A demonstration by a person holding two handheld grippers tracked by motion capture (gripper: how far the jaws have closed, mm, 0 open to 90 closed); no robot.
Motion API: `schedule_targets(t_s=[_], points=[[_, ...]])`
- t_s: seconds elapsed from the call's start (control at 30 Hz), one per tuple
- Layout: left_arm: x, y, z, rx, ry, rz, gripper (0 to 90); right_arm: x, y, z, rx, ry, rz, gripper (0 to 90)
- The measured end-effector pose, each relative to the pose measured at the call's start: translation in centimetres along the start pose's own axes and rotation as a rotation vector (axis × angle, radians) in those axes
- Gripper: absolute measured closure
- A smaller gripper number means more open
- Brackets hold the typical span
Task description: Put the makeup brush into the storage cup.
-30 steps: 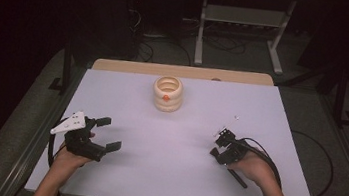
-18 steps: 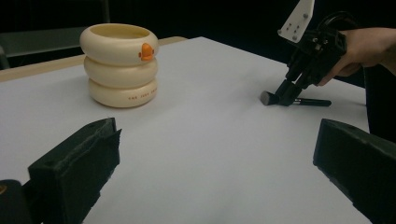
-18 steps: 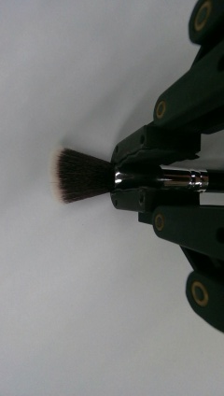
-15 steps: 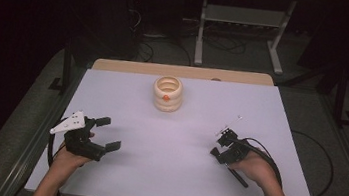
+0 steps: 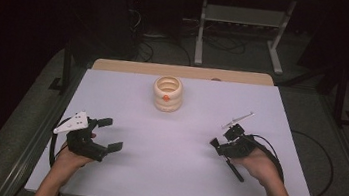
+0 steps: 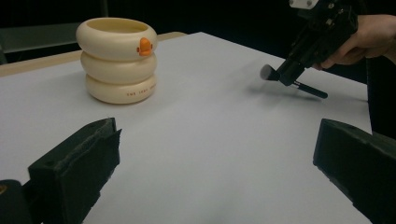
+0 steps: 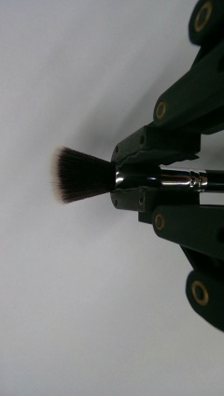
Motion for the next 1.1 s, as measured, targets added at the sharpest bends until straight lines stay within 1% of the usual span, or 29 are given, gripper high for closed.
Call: schedule_targets(t_s=[0.07, 0.13, 0.17, 0.2, 0.23, 0.3, 0.33, 0.37, 0.43, 0.5, 0.6, 0.63, 0.67, 0.77, 0.93, 0.97, 1.0, 1.07, 1.1], points=[[0.0, 0.0, 0.0, 0.002, 0.002, -0.002, 0.0, -0.3, 0.1, 0.1, -0.002, 0.029, -0.008, 76.6], [-0.1, 0.0, 0.0, 0.004, 0.003, -0.003, 0.0, -0.3, 0.1, 0.2, -0.003, 0.037, -0.009, 76.6], [-0.2, 0.0, -0.1, 0.003, 0.011, 0.005, 0.0, -0.5, 0.2, 0.4, -0.011, 0.061, -0.008, 76.6], [-0.2, 0.0, -0.1, 0.003, 0.011, 0.005, 0.0, -0.5, 0.2, 0.5, -0.012, 0.065, -0.010, 76.6], [-0.3, 0.0, -0.1, 0.007, 0.009, 0.000, 0.0, -0.7, 0.2, 0.6, -0.020, 0.088, -0.008, 76.6], [-0.3, 0.1, -0.3, 0.014, 0.004, 0.000, 0.0, -0.8, 0.2, 0.7, -0.024, 0.102, -0.027, 76.6], [-0.3, 0.1, -0.3, 0.014, 0.004, 0.000, 0.0, -0.9, 0.2, 0.8, -0.029, 0.110, -0.022, 76.6], [-0.4, 0.1, -0.5, 0.014, 0.005, -0.003, 0.0, -0.9, 0.3, 0.9, -0.026, 0.118, -0.031, 76.6], [-0.9, 0.0, -0.5, 0.016, 0.023, -0.001, 0.0, -1.1, 0.4, 1.2, -0.030, 0.136, -0.030, 76.6], [-1.2, 0.0, -0.4, 0.016, 0.031, 0.001, 0.0, -1.4, 0.4, 1.4, -0.032, 0.159, -0.037, 76.6], [-1.4, -0.2, -0.4, 0.018, 0.030, -0.002, 0.0, -1.7, 0.4, 1.7, -0.046, 0.185, -0.035, 76.6], [-1.7, -0.2, -0.6, 0.021, 0.044, 0.007, 0.0, -1.7, 0.4, 1.7, -0.049, 0.190, -0.036, 76.6], [-1.8, -0.2, -0.6, 0.022, 0.045, 0.006, 0.0, -1.8, 0.5, 1.8, -0.050, 0.194, -0.026, 76.6], [-1.9, -0.1, -0.8, 0.023, 0.038, 0.001, 0.0, -1.9, 0.5, 1.9, -0.055, 0.210, -0.024, 76.6], [-2.2, 0.1, -1.4, 0.037, 0.039, -0.008, 0.0, -2.4, 0.2, 2.4, -0.084, 0.261, -0.015, 76.6], [-2.2, 0.1, -1.5, 0.036, 0.043, -0.006, 0.1, -2.4, 0.2, 2.4, -0.084, 0.264, -0.015, 76.6], [-2.2, 0.0, -1.6, 0.040, 0.038, -0.019, 0.4, -2.5, 0.2, 2.5, -0.086, 0.267, -0.011, 76.6], [-2.2, 0.0, -1.7, 0.043, 0.038, -0.020, 0.4, -2.5, 0.3, 2.5, -0.091, 0.275, -0.007, 76.6], [-2.2, 0.1, -1.8, 0.044, 0.045, -0.015, 0.4, -2.5, 0.2, 2.5, -0.095, 0.279, -0.012, 76.6]])
Point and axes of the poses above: each handheld gripper's, and its own axes: z roughly backward along the jaws, x roughly out of its underside, y roughly to its right, the point moved 9 cm from there along -z, roughly forward along the jaws, and after that the axes turned 13 degrees about y, right-handed, at the moved point
